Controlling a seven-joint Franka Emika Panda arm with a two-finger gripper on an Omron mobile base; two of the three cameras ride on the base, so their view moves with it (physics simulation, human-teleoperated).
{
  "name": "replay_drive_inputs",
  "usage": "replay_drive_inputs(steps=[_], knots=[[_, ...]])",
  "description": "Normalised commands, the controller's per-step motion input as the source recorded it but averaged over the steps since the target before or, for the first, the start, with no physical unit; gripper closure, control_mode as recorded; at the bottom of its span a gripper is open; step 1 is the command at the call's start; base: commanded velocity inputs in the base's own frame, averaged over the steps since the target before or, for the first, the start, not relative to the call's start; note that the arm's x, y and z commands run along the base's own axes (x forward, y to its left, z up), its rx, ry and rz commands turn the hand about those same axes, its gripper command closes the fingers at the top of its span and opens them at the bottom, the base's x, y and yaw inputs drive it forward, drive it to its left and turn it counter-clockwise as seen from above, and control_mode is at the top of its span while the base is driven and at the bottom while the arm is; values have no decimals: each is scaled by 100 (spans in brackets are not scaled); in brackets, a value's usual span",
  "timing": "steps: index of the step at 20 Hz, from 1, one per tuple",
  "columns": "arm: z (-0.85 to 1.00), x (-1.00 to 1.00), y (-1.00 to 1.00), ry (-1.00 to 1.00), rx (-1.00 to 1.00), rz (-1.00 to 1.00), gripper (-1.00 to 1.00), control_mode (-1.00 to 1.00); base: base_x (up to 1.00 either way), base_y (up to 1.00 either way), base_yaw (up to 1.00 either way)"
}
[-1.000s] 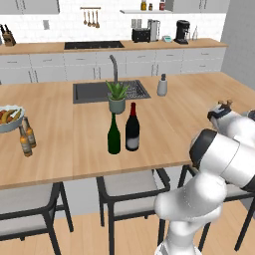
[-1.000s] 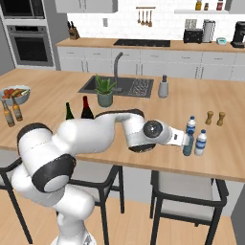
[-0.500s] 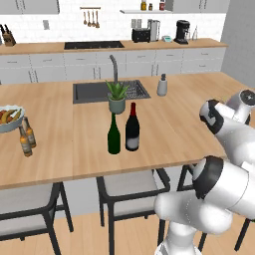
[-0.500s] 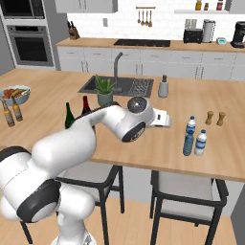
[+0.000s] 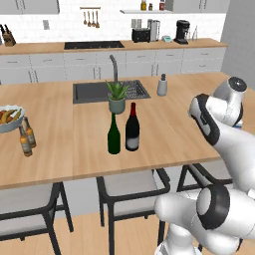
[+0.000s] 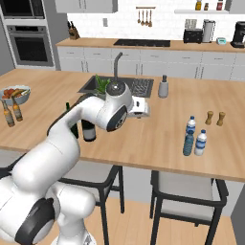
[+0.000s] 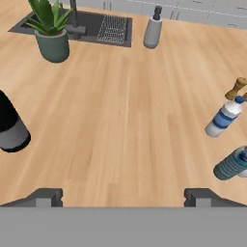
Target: Move the plastic bottles in the middle to the plastics group, and the glass bottles in the middle to the glass group.
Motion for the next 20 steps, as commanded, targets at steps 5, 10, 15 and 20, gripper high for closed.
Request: replay_drive_inputs(steps=[5, 10, 15, 20], knots=[[9, -20, 69, 0, 0, 13, -100, -100, 0, 0, 0], [13, -15, 70, 0, 1, 12, -100, -100, 0, 0, 0], [11, -7, 71, 0, 1, 11, -100, -100, 0, 0, 0], [6, 0, 59, 0, 3, 8, -100, -100, 0, 0, 0]])
